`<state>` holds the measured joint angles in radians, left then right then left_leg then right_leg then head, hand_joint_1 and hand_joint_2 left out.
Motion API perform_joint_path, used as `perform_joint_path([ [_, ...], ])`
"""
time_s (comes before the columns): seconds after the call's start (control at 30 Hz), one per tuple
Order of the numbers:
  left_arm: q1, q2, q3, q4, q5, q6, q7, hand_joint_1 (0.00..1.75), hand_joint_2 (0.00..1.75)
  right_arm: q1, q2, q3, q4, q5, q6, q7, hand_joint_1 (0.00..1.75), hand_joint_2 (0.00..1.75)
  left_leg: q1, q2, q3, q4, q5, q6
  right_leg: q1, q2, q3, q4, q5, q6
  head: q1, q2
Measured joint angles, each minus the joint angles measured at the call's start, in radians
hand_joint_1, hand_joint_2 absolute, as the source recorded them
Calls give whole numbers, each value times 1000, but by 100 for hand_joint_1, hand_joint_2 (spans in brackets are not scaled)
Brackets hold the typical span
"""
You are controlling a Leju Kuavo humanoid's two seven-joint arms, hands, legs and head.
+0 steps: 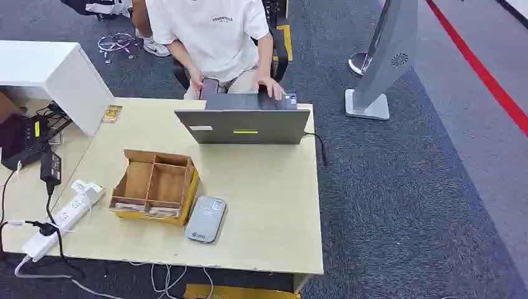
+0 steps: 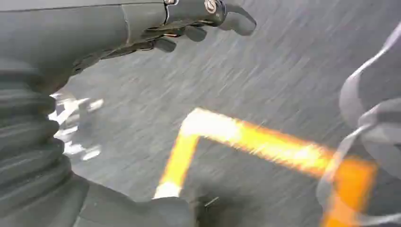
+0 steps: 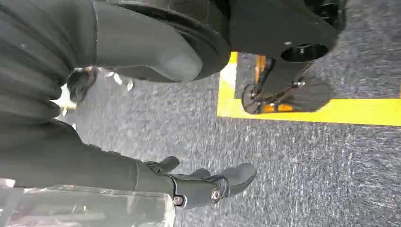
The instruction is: Pass the card to the sensor for recognition and then transmit it.
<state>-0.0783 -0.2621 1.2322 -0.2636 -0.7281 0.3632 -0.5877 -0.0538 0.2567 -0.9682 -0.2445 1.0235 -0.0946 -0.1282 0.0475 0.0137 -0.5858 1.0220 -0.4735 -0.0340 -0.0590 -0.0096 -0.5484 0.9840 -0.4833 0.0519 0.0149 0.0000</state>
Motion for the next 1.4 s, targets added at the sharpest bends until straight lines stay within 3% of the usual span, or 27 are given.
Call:
perform_joint_path([
  [0.07, 6, -18, 11, -84, 128, -3, -89, 0, 175, 1, 5, -15, -1, -17, 0, -11, 0, 175, 0, 0, 0, 0, 0, 0, 0, 0, 0, 0, 0, 0, 0, 0],
  [0.13, 16, -34, 2, -187, 293, -54, -106, 0, 175, 3, 9, -27, -3, -16, 0, -20, 0, 175, 0, 1, 0, 0, 0, 0, 0, 1, 0, 0, 0, 0, 0, 0],
  [0.2, 25, -31, -1, -260, 374, -96, -108, 0, 175, 3, 10, -31, -3, -3, -8, -21, 0, 175, 0, 0, 0, 0, 0, 0, 0, 1, 0, 0, 0, 0, 0, 0],
  [0.27, 26, 6, 0, -336, 488, -181, -105, 0, 175, 3, 10, -30, -3, 19, -21, -20, 0, 175, 3, 0, 0, 0, 0, 0, 3, 0, -2, 0, -1, -1, 1, 0],
  [0.33, 23, 21, 0, -462, 574, -250, -69, 0, 175, 3, 11, -30, -4, 27, -21, -18, 0, 175, 4, 0, 0, 0, 0, -1, 4, 0, -1, 1, -1, -1, 2, 0],
  [0.43, 16, 23, -5, -646, 651, -273, -41, 0, 175, 3, 11, -31, -5, 29, -21, -18, 0, 175, 4, 1, 1, 0, 1, -2, 4, 0, 0, 1, 0, -2, 0, 0],
  [0.5, 20, 10, -38, -780, 735, -255, -45, 0, 175, 3, 12, -30, -5, 29, -21, -18, 0, 175, 4, 0, 0, 0, 1, -1, 4, 0, 0, 1, 0, -2, 0, 0],
  [0.6, 33, 2, -131, -953, 823, -175, -67, 0, 175, 2, 13, -31, -5, 38, -21, -18, 0, 175, 4, 0, 0, 1, 1, -1, 4, 0, 0, 0, 0, -1, 5, 0],
  [0.73, 50, 20, -301, -1175, 830, -49, -98, 0, 175, -1, 13, -30, -5, 48, -21, -7, 0, 175, 4, 0, 1, 1, 1, -1, 4, -1, 1, 1, 1, -2, 3, 0],
  [0.87, 56, 36, -425, -1304, 821, 5, -92, 0, 175, -3, 13, -30, -5, 56, -21, 0, 0, 175, 4, 0, 1, 1, 2, -2, 4, 1, 1, 1, 1, -3, 2, 0],
  [1.0, 66, 45, -483, -1366, 810, 17, -101, 0, 175, -4, 13, -30, -5, 63, -21, 3, 0, 175, 4, 0, 1, 1, 2, -2, 4, 1, 1, 1, 1, -3, 2, 0],
  [1.1, 47, 78, -549, -1422, 635, 93, -103, 0, 175, -6, 13, -25, -2, 73, -24, 23, 0, 175, 4, 0, 1, 1, 2, -3, 4, 0, -2, 0, 1, -3, 3, 0],
  [1.13, 24, 95, -583, -1430, 523, 147, -79, 0, 175, -7, 13, -23, -1, 84, -36, 34, 0, 175, 4, 0, 1, 1, 2, -3, 4, -1, -2, 0, 2, -4, 2, 0],
  [1.2, -44, 150, -665, -1426, 215, 249, 34, 0, 175, -11, 13, -13, 9, 108, -79, 58, 0, 175, 4, -1, 1, 1, 4, -3, 4, -2, -2, 1, 2, -4, 3, 0],
  [1.23, -91, 192, -713, -1411, 8, 278, 123, 0, 175, -11, 13, -6, 14, 121, -99, 68, 0, 175, 4, -1, 1, 1, 4, -3, 4, -2, -2, 1, 3, -4, 2, 0],
  [1.3, -194, 257, -798, -1341, -413, 261, 311, 0, 175, -11, 13, 10, 21, 142, -125, 81, 0, 175, 4, -2, 1, 1, 7, -4, 4, -2, -3, 1, 5, -4, 2, 0],
  [1.33, -253, 305, -850, -1291, -596, 216, 412, 0, 175, -10, 13, 16, 24, 152, -129, 84, 0, 175, 4, -2, 1, 1, 9, -4, 4, -2, -4, 2, 7, -6, 2, 0],
  [1.37, -316, 346, -902, -1229, -755, 128, 537, 0, 175, -10, 12, 24, 26, 161, -134, 84, 0, 175, 4, -1, 0, 1, 11, -6, 4, -1, -7, 2, 8, -5, 2, 0],
  [1.4, -383, 395, -978, -1167, -785, 15, 651, 0, 175, -10, 11, 32, 28, 168, -138, 84, 0, 175, 4, 0, -1, 1, 12, -6, 4, 1, -10, 2, 10, -6, 2, 0],
])
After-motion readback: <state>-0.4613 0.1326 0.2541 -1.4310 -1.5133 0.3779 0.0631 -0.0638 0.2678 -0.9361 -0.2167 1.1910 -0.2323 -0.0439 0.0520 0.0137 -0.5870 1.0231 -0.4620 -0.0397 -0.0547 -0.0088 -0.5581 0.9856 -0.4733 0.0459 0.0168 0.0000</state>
